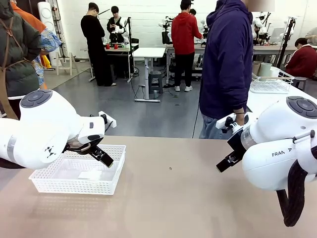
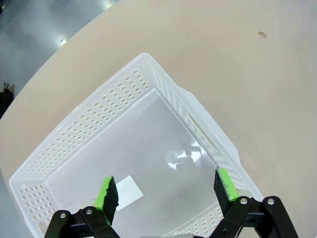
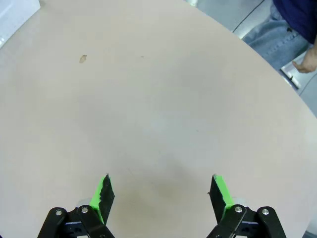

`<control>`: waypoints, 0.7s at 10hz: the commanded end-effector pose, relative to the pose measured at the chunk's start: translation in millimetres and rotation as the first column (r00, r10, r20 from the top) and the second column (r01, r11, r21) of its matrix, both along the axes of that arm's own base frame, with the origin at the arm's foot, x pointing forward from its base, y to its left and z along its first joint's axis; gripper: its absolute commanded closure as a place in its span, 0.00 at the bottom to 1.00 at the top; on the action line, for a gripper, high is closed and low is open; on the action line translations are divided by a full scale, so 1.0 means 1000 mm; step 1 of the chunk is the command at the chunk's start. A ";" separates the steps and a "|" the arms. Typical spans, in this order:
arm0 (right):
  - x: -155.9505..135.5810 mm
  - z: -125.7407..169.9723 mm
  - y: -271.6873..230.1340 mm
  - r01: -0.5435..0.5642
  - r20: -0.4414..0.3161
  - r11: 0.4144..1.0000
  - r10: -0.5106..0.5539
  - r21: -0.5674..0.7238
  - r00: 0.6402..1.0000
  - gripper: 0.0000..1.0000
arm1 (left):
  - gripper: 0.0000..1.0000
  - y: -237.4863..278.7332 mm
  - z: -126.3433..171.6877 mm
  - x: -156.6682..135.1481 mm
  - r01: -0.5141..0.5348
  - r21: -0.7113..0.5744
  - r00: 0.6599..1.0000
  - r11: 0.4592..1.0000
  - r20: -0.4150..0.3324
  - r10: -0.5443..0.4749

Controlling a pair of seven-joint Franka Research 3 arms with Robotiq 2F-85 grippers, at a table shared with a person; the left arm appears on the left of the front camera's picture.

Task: Clean and organize the cups into the basket.
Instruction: Pick up the Organizing basket and move it to the center of the table, then pick up the Reusable plastic cup from the right side of the table and place it inside the Organizing basket.

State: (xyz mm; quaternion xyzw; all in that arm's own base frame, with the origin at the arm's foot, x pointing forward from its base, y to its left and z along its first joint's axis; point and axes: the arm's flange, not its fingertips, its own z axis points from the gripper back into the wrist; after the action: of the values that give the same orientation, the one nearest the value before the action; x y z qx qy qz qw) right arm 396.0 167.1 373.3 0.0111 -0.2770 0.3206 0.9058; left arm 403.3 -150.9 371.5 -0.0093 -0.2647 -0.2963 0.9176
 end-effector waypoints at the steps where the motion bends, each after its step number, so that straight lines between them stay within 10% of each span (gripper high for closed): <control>1: 0.000 0.000 0.000 0.000 0.000 1.000 0.000 0.000 1.000 0.00 | 0.00 0.001 0.000 0.000 -0.001 -0.001 1.000 1.000 0.000 0.001; 3: -0.022 0.016 -0.011 0.020 0.012 1.000 -0.019 -0.016 1.000 0.00 | 0.00 -0.001 0.024 -0.022 0.051 0.047 0.998 0.998 -0.030 -0.049; 7: -0.161 0.046 -0.060 -0.067 -0.052 0.984 0.059 -0.164 0.997 0.00 | 0.00 0.025 0.071 -0.118 0.137 0.097 0.988 0.986 -0.088 -0.128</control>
State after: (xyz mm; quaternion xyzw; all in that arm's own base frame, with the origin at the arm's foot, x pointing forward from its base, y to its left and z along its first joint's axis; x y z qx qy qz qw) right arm 356.8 153.9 448.0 -0.0165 -0.2327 0.3455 0.9090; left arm 349.5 -157.1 451.4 0.0034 -0.2086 -0.3584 0.9100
